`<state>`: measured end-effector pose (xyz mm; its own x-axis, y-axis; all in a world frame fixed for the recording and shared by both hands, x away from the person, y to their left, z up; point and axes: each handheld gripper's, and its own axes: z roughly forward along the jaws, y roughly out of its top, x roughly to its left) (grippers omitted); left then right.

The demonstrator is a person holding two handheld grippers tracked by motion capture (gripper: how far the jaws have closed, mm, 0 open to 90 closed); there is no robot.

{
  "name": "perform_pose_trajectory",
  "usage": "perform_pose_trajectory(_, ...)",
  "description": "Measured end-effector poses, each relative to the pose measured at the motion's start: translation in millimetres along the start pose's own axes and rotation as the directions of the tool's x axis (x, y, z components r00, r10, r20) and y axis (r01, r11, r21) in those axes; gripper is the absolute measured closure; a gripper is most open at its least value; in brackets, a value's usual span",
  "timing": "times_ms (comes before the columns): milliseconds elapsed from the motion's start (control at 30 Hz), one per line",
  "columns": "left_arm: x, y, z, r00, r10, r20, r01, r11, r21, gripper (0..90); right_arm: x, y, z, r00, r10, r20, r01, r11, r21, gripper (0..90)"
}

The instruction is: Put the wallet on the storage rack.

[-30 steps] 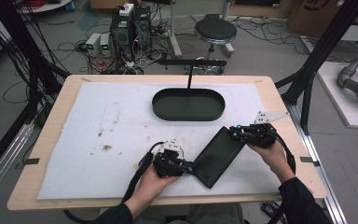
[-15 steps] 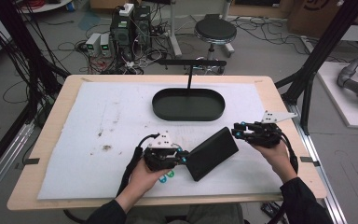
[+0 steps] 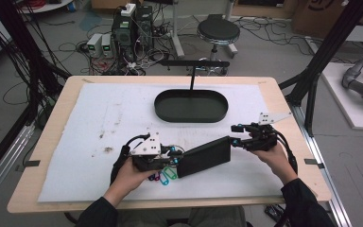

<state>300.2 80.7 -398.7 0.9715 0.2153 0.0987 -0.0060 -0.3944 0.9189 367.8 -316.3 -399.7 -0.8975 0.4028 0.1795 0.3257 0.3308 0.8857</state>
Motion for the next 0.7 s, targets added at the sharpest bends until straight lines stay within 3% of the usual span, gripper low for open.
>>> perform_pose_trajectory(233, 3.1, -3.3, -3.3, 0.9997, 0.008, 0.021, -0.008, 0.9999, -0.009, 80.3, 1.3, -3.8, 19.5, 0.996, 0.006, -0.089, 0.002, 0.996, 0.084, 36.4)
perform_pose_trajectory(300, 3.9, -4.4, -3.5, 0.9998, 0.001, 0.02, -0.001, 0.9999, -0.012, 80.3, 3.2, -5.3, 25.3, 0.9929, 0.004, -0.119, 0.01, 0.992, 0.124, 45.0)
perform_pose_trajectory(333, 5.0, -6.0, -4.2, 0.9998, -0.014, 0.015, 0.015, 0.9998, -0.016, 79.3, 6.4, -6.3, 28.3, 0.9941, -0.022, -0.106, 0.037, 0.989, 0.143, 50.4)
perform_pose_trajectory(367, 5.0, -6.0, -4.2, 0.9998, -0.014, 0.015, 0.015, 0.9998, -0.016, 78.3, 6.4, -6.3, 28.3, 0.9941, -0.022, -0.106, 0.037, 0.989, 0.143, 50.4)
perform_pose_trajectory(433, 8.7, -10.7, -5.5, 0.997, -0.077, -0.003, 0.077, 0.9965, -0.031, 72.8, 3.3, -7.1, 23.8, 0.991, -0.036, -0.129, 0.055, 0.988, 0.143, 62.6)
perform_pose_trajectory(533, 12.3, -13.9, -5.2, 0.9936, -0.112, -0.01, 0.112, 0.9932, -0.032, 65.4, 4.6, -7.9, 21.5, 0.989, -0.055, -0.137, 0.074, 0.987, 0.14, 67.5)
perform_pose_trajectory(567, 14.0, -15.3, -4.0, 0.9903, -0.138, -0.02, 0.137, 0.9903, -0.024, 48.1, 5.2, -7.7, 20.2, 0.9864, -0.061, -0.152, 0.082, 0.987, 0.135, 71.0)
perform_pose_trajectory(600, 16.9, -18.8, -1.9, 0.9822, -0.186, -0.028, 0.185, 0.9826, -0.012, 43.3, 6.0, -7.4, 19.4, 0.9859, -0.066, -0.154, 0.086, 0.987, 0.133, 71.8)
perform_pose_trajectory(700, 18.0, -22.2, 1.4, 0.9776, -0.207, -0.037, 0.207, 0.9783, 0.003, 34.6, 7.5, -7.1, 18.1, 0.9828, -0.085, -0.164, 0.107, 0.986, 0.126, 73.1)
